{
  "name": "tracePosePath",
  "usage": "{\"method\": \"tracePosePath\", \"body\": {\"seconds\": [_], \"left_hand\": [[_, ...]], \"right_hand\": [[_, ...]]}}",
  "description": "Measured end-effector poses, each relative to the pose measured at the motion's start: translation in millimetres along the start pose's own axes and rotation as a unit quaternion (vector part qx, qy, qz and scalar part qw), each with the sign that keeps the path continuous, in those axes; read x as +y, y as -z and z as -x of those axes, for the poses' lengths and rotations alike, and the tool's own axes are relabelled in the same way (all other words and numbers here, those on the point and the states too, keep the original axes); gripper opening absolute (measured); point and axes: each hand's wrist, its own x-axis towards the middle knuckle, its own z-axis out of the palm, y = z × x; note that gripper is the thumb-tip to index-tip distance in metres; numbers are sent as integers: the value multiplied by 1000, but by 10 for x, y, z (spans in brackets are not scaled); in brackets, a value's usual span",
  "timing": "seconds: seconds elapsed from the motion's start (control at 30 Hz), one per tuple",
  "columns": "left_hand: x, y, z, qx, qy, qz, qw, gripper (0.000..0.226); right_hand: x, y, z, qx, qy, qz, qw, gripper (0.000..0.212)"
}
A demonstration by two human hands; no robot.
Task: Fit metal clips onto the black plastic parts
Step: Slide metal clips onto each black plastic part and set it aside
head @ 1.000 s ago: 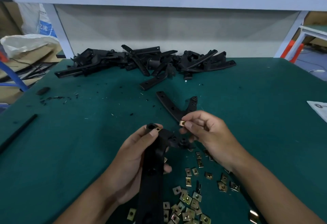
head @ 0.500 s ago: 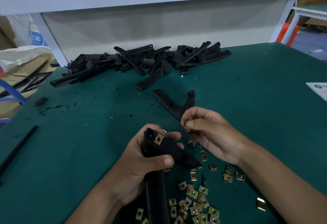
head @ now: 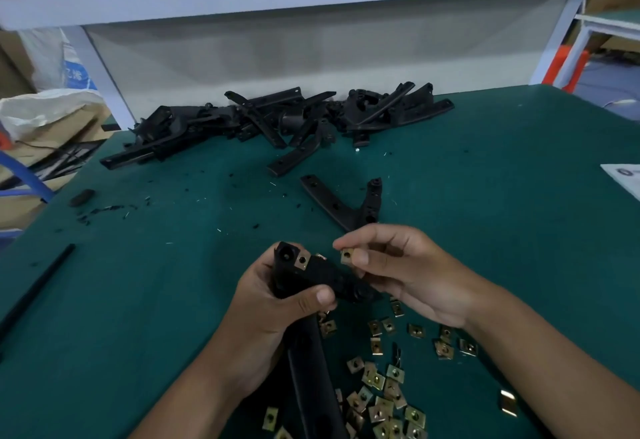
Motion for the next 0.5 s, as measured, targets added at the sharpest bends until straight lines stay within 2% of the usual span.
{"method": "tracePosePath", "body": {"seconds": [0.2, 0.5], "left_hand": [[-11, 20, -16, 8, -6, -17, 1000, 42], [-2, -11, 4, 39, -42, -51, 997, 33]], "right_hand": [[14, -20, -9, 1, -3, 20, 1000, 22], [28, -14, -8, 7, -2, 31, 999, 19]]}}
